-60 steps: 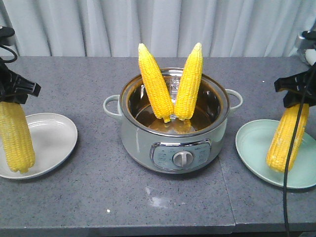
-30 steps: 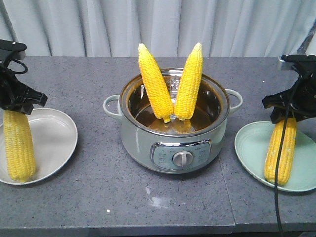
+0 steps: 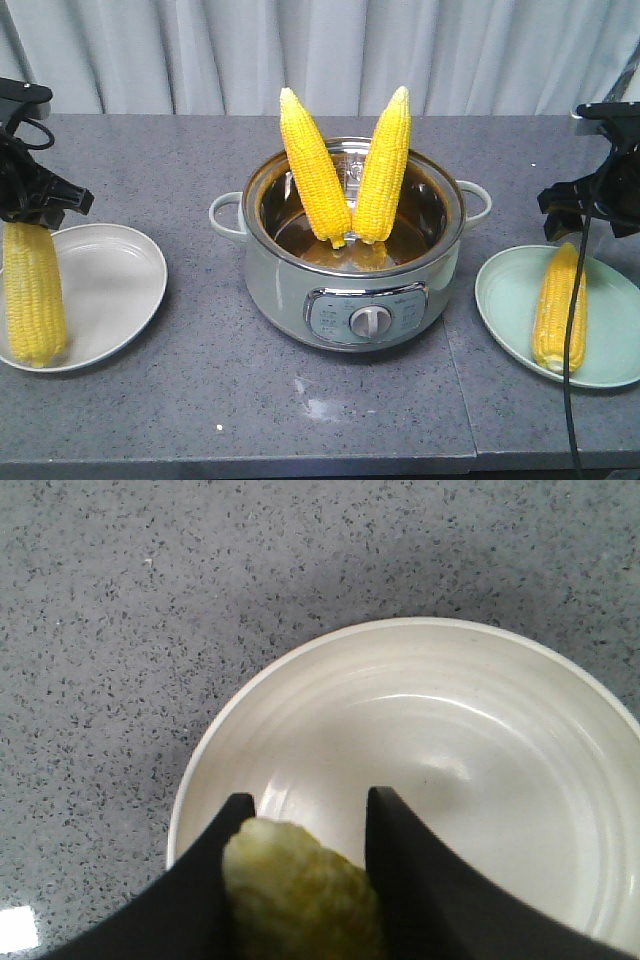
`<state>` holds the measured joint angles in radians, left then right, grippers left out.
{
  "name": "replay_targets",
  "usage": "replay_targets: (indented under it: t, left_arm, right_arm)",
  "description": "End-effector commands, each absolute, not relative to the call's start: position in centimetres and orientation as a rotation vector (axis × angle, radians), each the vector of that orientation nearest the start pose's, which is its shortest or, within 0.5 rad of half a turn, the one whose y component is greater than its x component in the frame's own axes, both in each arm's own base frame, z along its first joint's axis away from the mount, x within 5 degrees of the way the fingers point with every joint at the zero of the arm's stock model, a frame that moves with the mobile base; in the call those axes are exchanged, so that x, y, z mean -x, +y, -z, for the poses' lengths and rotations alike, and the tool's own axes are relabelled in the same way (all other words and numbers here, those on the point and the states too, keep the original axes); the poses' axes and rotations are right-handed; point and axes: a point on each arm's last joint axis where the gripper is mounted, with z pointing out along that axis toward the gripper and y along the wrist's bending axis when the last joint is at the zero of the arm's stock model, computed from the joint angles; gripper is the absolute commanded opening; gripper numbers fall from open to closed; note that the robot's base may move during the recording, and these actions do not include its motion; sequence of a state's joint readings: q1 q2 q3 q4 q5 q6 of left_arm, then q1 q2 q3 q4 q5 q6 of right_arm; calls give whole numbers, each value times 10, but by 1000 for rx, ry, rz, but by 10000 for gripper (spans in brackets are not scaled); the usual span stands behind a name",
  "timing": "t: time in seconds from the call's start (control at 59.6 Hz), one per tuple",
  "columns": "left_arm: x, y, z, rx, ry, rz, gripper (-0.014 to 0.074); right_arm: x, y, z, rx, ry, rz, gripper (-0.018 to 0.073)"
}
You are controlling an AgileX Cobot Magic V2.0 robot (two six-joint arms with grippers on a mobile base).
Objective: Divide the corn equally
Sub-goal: 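Lower left cob onto cream plate, right cob onto green plate, release, then move both grippers back over the pot and grasp another cob each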
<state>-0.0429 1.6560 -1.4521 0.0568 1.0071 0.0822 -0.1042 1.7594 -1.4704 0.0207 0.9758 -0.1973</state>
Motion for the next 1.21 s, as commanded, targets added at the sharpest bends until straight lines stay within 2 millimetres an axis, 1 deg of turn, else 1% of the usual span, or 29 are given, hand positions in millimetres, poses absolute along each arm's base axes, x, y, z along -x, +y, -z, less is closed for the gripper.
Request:
replay_targets:
  t: [0.0,0.101,0.184,0.235,0.369,0.537,0.62,0.721,0.822,0.922,1.04,1.09,1.191]
  left_arm:
    - [-352,-11,-336,-177,2573,-77,305]
    - [-352,-11,-336,-176,2574,-76,410]
    - [-351,-11,-336,-176,2575,-76,476]
    - [-351,-11,-336,-176,2575,-76,495]
    - [-352,-11,-337,-176,2568,-76,506]
    - [-349,-12,-341,-178,2555,-75,503]
    - [-345,-12,-347,-174,2538,-75,503]
    - [-340,-12,-357,-166,2506,-60,503]
    - [-335,-17,-371,-141,2465,14,503]
    - [-327,-24,-388,-109,2410,142,503]
    - [-319,-32,-402,-111,2338,272,503]
    - [-317,-36,-406,-115,2311,325,503]
    - [-315,-43,-411,-122,2271,430,503]
  right_arm:
    - [-374,-40,-316,84,2618,87,584]
    - [-375,-40,-330,71,2574,92,584]
    - [-375,-40,-346,69,2524,99,584]
    - [-374,-40,-357,67,2491,104,584]
    - [-370,-39,-382,57,2412,95,584]
    - [-359,-32,-413,39,2314,21,584]
    - [-350,-24,-430,40,2257,-79,584]
    - [-337,-9,-447,80,2188,-268,584]
    - [-329,10,-455,159,2155,-443,581]
    - [-326,33,-456,248,2146,-554,581]
    - [-326,58,-455,340,2114,-580,581]
    - [-329,69,-454,366,2096,-586,581]
    - [-338,83,-446,383,2091,-587,581]
